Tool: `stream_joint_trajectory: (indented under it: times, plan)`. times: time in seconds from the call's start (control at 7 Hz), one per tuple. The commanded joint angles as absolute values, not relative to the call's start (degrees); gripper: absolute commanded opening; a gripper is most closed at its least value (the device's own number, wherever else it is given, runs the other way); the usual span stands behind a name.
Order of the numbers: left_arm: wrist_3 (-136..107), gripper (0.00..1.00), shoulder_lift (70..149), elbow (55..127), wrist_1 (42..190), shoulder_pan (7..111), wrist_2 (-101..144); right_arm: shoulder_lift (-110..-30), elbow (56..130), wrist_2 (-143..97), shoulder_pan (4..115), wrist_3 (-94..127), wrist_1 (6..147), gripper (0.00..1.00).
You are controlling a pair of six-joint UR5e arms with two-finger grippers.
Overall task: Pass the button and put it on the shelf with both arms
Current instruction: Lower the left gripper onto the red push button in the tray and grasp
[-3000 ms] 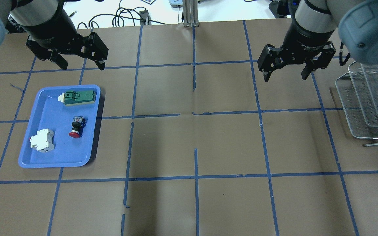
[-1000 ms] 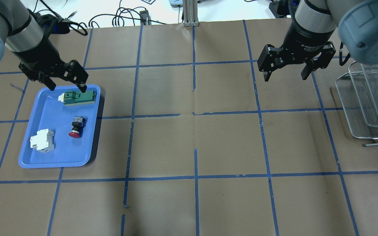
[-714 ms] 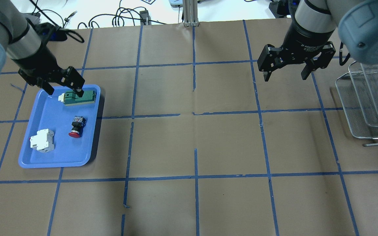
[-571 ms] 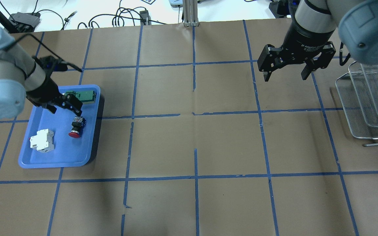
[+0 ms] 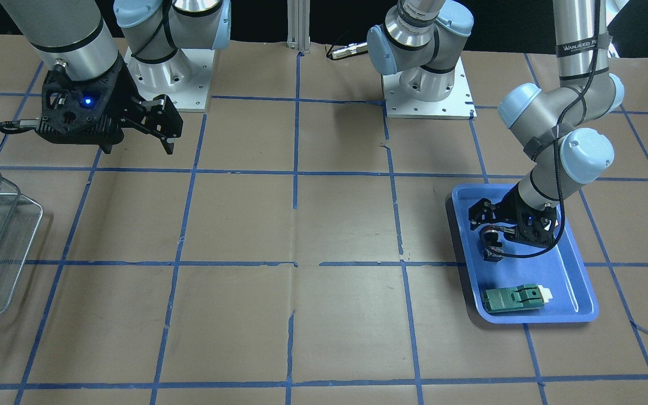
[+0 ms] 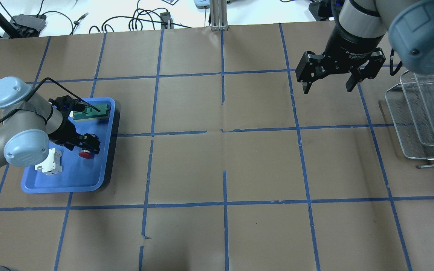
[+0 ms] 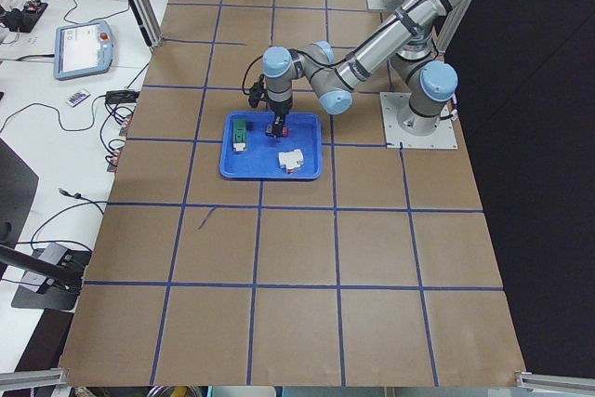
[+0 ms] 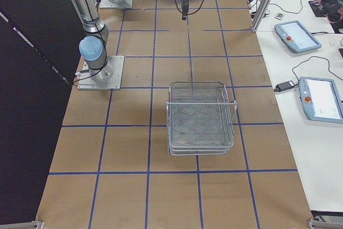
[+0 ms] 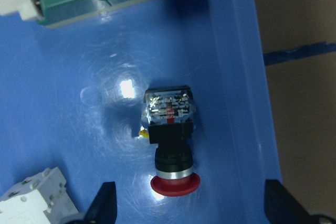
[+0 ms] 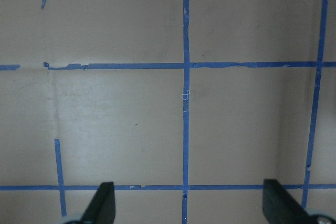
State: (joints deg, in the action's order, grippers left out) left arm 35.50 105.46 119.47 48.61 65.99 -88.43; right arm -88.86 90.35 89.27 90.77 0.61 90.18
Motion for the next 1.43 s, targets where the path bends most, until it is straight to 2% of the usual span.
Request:
stream_joint_trajectory:
  times: [0.0, 0.29, 0.43, 0.57, 0.71, 1.0, 1.29]
  plan:
    - [35.51, 1.0, 106.96, 119.27, 47.46, 65.92, -88.33, -88.86, 90.35, 89.21, 90.79, 0.62, 90.18, 1.0]
    - [35.6, 0.83, 108.01, 119.09, 46.94, 65.92, -88.24, -88.86, 90.35, 89.21, 90.79, 0.62, 90.18, 1.0]
    - [36.03, 0.51, 108.02, 119.09, 46.85, 65.92, -88.33, -88.86, 90.35, 89.21, 90.79, 0.62, 90.18, 1.0]
    - [35.43, 0.12, 108.02, 119.7, 46.93, 65.92, -88.07, -88.86, 90.35, 89.3, 90.79, 0.62, 90.18, 1.0]
    - [35.68, 0.0, 107.41, 119.01, 47.11, 65.92, -88.41, -88.86, 90.35, 89.21, 90.79, 0.62, 90.18, 1.0]
    - [35.07, 0.0, 105.39, 116.91, 50.77, 66.79, -86.85, -88.86, 90.35, 89.21, 90.79, 0.62, 90.18, 1.0]
    - [25.88, 0.0, 100.31, 107.28, 70.37, 72.03, -76.71, -88.86, 90.35, 89.21, 90.79, 0.62, 90.18, 1.0]
